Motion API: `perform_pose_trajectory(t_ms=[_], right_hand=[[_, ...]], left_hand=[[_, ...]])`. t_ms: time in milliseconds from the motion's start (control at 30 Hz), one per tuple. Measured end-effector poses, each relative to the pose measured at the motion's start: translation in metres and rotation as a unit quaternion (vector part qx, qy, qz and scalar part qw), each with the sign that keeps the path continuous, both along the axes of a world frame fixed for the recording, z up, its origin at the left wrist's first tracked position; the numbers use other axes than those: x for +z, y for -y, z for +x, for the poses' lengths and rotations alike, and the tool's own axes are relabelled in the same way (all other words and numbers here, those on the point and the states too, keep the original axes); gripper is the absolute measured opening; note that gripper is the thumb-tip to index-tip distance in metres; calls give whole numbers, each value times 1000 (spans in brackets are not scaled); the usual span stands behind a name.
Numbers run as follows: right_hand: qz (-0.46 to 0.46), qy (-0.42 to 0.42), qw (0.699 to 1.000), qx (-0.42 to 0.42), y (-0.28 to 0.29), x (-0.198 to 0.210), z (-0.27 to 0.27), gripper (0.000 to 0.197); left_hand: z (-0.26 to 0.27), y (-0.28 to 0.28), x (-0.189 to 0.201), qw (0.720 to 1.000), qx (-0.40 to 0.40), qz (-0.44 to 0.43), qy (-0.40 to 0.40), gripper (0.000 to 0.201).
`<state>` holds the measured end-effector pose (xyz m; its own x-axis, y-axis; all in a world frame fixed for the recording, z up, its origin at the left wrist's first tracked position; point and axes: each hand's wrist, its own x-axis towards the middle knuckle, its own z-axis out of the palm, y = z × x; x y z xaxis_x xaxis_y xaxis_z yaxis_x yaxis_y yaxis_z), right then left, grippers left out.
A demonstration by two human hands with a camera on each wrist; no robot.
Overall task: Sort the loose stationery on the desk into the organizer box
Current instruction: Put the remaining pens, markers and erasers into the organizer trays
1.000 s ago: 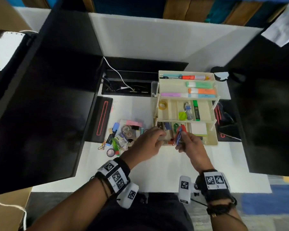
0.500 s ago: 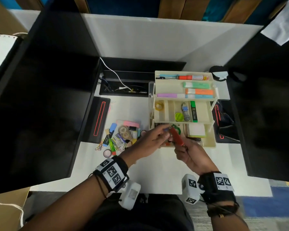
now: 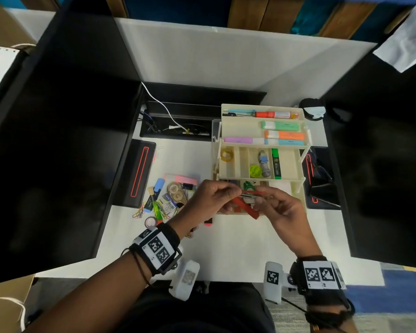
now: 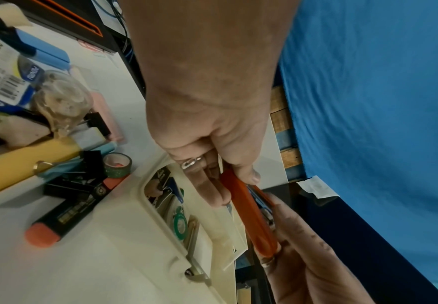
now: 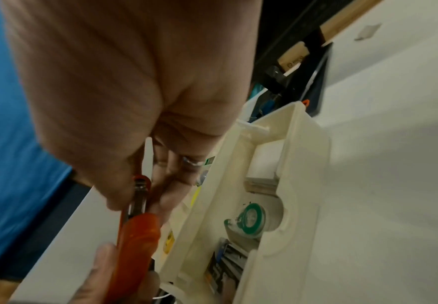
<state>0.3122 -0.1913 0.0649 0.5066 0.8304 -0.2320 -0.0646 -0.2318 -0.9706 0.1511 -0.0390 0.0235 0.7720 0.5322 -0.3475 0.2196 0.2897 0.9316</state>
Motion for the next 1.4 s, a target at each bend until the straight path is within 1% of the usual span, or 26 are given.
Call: perform_pose_trajectory(t_ms=[67, 100, 200, 333, 433, 500, 533, 567, 600, 667, 700, 767, 867, 967, 1067, 1200, 1267, 1333, 1400], right_hand=[[-7, 38, 999, -22, 0, 0, 2, 21], [-7, 43, 999, -32, -1, -1, 3, 20], [-9, 21, 999, -45, -2, -1, 6, 21], [-55, -13, 998, -11, -1, -1, 8, 18], [-78, -37, 996, 9, -2, -6, 7, 22], [-78, -31, 996, 3, -2, -9, 6, 17], [-72, -19, 997, -10, -3, -11, 6, 13], [-66, -7, 997, -30, -3, -11, 7, 10], [-64, 5, 996, -59, -3, -14, 8, 8], [-70, 29, 990, -119, -6, -19, 11, 9], [-77, 47, 986, -139, -9, -23, 13, 12], [-93, 99, 979, -152, -17, -32, 14, 16], [-115, 186, 963, -155, -32, -46, 10, 20], [-141, 224, 950, -163, -44, -59, 0, 17], [-149, 279, 936, -152, -50, -73, -12, 18], [-173, 305, 924, -151, -55, -89, -23, 16], [-175, 309, 924, -141, -55, -92, -25, 16], [-166, 319, 925, -120, -54, -94, -24, 19], [-158, 335, 925, -86, -52, -96, -21, 23]], left_hand=[[1, 0, 2, 1000, -14, -15, 3, 39], [1, 0, 3, 1000, -18, -19, 3, 39], [2, 0, 1, 1000, -17, -22, 4, 34], [0, 0, -5, 1000, -6, -27, 4, 29], [-1, 1, -4, 999, 7, -31, 4, 25], [1, 0, -5, 999, 4, -31, -2, 24], [2, 0, -6, 1000, 1, -24, -7, 24], [4, -1, -8, 1000, -3, 7, -20, 26], [4, -2, -12, 997, -10, 68, -42, 29], [3, -2, -19, 974, -29, 210, -85, 33], [1, -2, -21, 962, -30, 254, -96, 33], [-3, -2, -26, 949, -37, 295, -105, 31], [-11, 0, -32, 940, -55, 321, -106, 28], [-20, 0, -35, 934, -58, 334, -115, 26], [-30, -1, -38, 938, -58, 322, -115, 27], [-39, -1, -38, 944, -57, 309, -106, 28], [-43, -2, -35, 945, -48, 307, -100, 27], [-52, -5, -34, 947, -38, 308, -87, 26], [-64, -9, -33, 948, -14, 305, -92, 24]])
